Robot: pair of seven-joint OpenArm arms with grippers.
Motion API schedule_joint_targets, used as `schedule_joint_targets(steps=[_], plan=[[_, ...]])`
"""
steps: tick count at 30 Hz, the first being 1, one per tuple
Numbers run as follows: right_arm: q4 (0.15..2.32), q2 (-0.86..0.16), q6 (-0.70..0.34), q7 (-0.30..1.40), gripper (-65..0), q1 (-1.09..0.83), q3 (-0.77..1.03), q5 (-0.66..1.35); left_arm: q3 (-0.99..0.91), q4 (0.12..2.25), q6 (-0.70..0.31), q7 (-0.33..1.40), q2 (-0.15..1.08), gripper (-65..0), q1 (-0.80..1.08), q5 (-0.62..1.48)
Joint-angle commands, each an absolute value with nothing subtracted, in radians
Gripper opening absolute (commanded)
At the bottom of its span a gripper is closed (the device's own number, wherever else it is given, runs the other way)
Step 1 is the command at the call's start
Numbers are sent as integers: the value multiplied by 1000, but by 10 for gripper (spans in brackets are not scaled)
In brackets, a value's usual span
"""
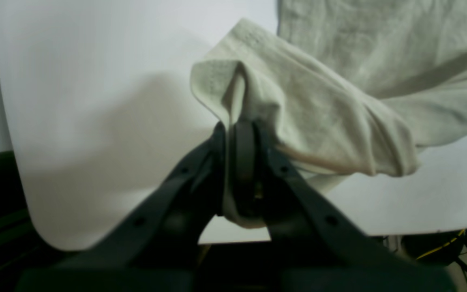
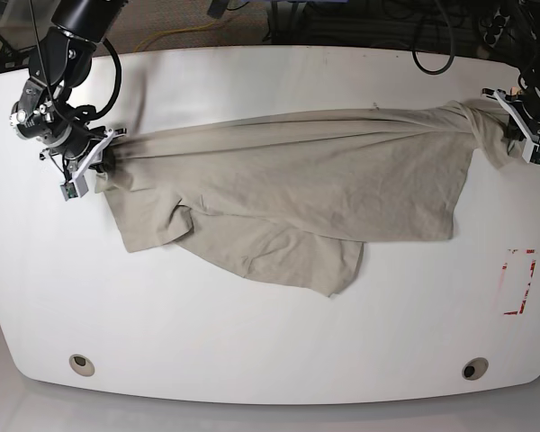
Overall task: Fold the T-shirt properly
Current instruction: 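Lay the shirt down and release it with the left gripper, then move the left gripper along the shirt edge and grasp a hem corner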
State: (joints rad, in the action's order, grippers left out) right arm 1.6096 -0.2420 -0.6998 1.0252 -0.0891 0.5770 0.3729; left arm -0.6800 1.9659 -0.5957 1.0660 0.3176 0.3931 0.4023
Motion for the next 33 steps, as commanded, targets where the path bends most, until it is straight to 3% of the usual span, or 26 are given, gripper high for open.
schedule_joint_targets(steps=[1, 7, 11, 15, 25, 33], plan=[[1632, -260, -698, 1006, -650, -94, 584, 383, -684, 1948, -591, 1050, 335, -606, 392, 400], [1632, -259, -698, 1004, -650, -107, 584, 383, -636, 1934, -591, 1050, 343, -283, 392, 406], [1633, -259, -698, 1004, -650, -108, 584, 383, -598, 1936, -602, 1050, 343, -164, 392, 409], [1633, -259, -698, 1004, -650, -108, 584, 383, -591, 1937, -698, 1055, 337, -165, 384, 409], [1633, -245, -698, 1004, -650, -99, 584, 383, -599, 1900, -698, 1106, 314, -165, 180, 397], [1633, -217, -698, 1004, -650, -82, 584, 383, -499, 1540, -645, 1086, 308, -164, -107, 397]])
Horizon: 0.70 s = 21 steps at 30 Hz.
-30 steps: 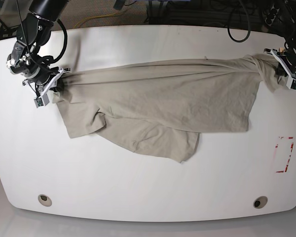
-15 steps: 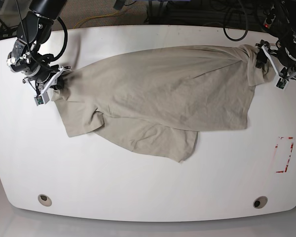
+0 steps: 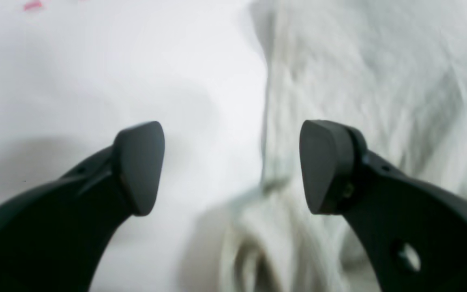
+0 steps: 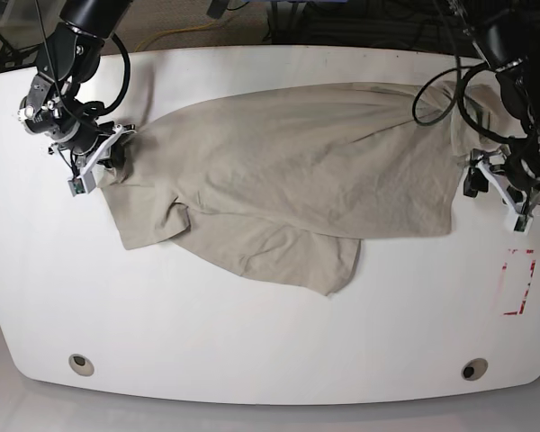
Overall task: Fold the T-shirt properly
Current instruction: 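Move the left gripper along the shirt edge and grasp a hem corner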
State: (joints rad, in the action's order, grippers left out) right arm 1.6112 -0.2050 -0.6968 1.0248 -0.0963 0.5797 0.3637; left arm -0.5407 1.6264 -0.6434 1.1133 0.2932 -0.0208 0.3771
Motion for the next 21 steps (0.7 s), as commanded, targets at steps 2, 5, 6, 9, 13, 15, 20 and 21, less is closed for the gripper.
schedule_joint_targets(steps=[2, 5, 6, 9, 13, 15, 20, 21], plan=[[1633, -213, -698, 1004, -650, -77, 584, 383, -460, 1435, -645, 1043, 308, -165, -171, 390], [1633, -213, -698, 1004, -650, -76, 584, 383, -421, 1328, -645, 983, 303, -165, -237, 343], [1633, -213, -698, 1004, -650, -76, 584, 383, -404, 1291, -645, 966, 302, -165, -259, 326], [1633, -214, -698, 1004, -650, -67, 584, 383, -357, 1188, -645, 932, 300, -165, -314, 302], [1633, -214, -698, 1004, -650, -62, 584, 383, -326, 1066, -647, 901, 300, -165, -364, 300], [1633, -214, -698, 1004, -650, -62, 584, 383, -326, 1040, -650, 900, 298, -165, -377, 300], [1633, -213, -698, 1004, -650, -62, 584, 383, -303, 1001, -653, 898, 283, -165, -386, 302], [1633, -213, -698, 1004, -650, -62, 584, 383, -300, 1001, -653, 898, 275, -167, -386, 302]])
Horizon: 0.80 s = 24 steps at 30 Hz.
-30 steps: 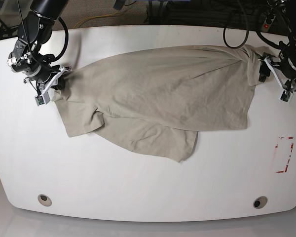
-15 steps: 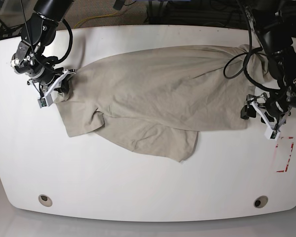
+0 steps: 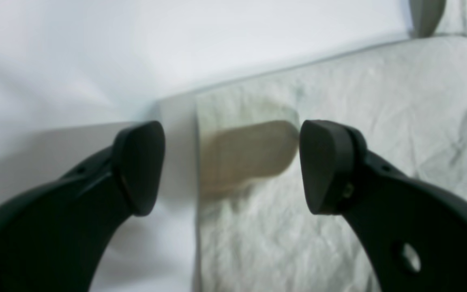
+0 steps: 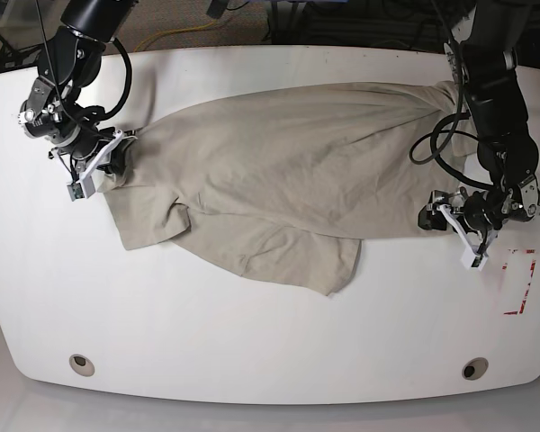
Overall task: Fold the T-shirt properly
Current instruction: 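Move the left gripper along the shirt edge and grasp a hem corner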
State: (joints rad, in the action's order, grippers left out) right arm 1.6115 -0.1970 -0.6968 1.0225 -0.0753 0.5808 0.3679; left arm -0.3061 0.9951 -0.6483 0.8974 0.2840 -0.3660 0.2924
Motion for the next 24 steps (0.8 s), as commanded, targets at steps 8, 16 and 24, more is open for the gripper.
schedule_joint_targets(steps=[8, 16, 24], plan=[[1630, -211, -698, 1004, -650, -62, 584, 383, -229, 998, -648, 897, 248, -387, -381, 298], [1632, -211, -698, 1004, -650, -62, 584, 383, -223, 1000, -645, 852, 222, -558, -378, 292], [1632, -211, -698, 1004, -650, -62, 584, 383, -220, 1001, -645, 855, 246, -639, -378, 292]])
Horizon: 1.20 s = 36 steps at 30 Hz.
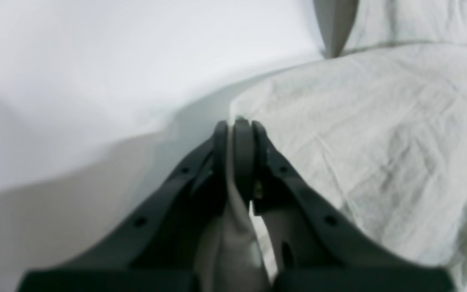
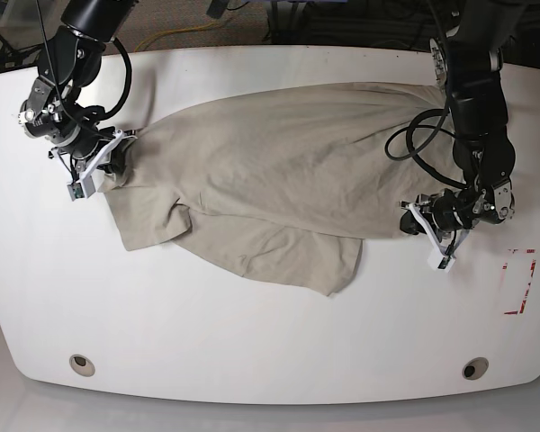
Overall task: Fold the T-shirt properly
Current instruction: 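Move the left gripper along the shirt edge and grasp a hem corner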
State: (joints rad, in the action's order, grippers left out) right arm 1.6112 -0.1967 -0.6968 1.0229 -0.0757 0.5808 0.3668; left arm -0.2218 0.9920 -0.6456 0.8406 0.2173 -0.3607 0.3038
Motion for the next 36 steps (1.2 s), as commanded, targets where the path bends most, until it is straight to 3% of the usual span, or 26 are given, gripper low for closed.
schedule_joint_targets(steps=[1, 4, 9, 11, 20, 36], plan=[[1632, -211, -698, 1004, -650, -62, 584, 383, -220, 1000, -645, 855, 246, -631, -378, 292], [1632, -211, -698, 1004, -650, -62, 584, 383, -220, 1000, -645, 857, 248, -593, -378, 292], [1632, -209, -698, 1004, -650, -62, 584, 383, -220, 1003, -648, 857, 254, -629, -378, 234], [1632, -196, -698, 1004, -650, -62, 584, 383, -220, 1003, -653, 857, 254, -607, -378, 205], [1632, -182, -698, 1004, -650, -62, 584, 383, -220, 1006, -653, 888, 297, -278, -378, 196], [1633, -182, -698, 1004, -650, -62, 584, 383, -220, 1006, -698, 908, 369, -275, -340, 197]])
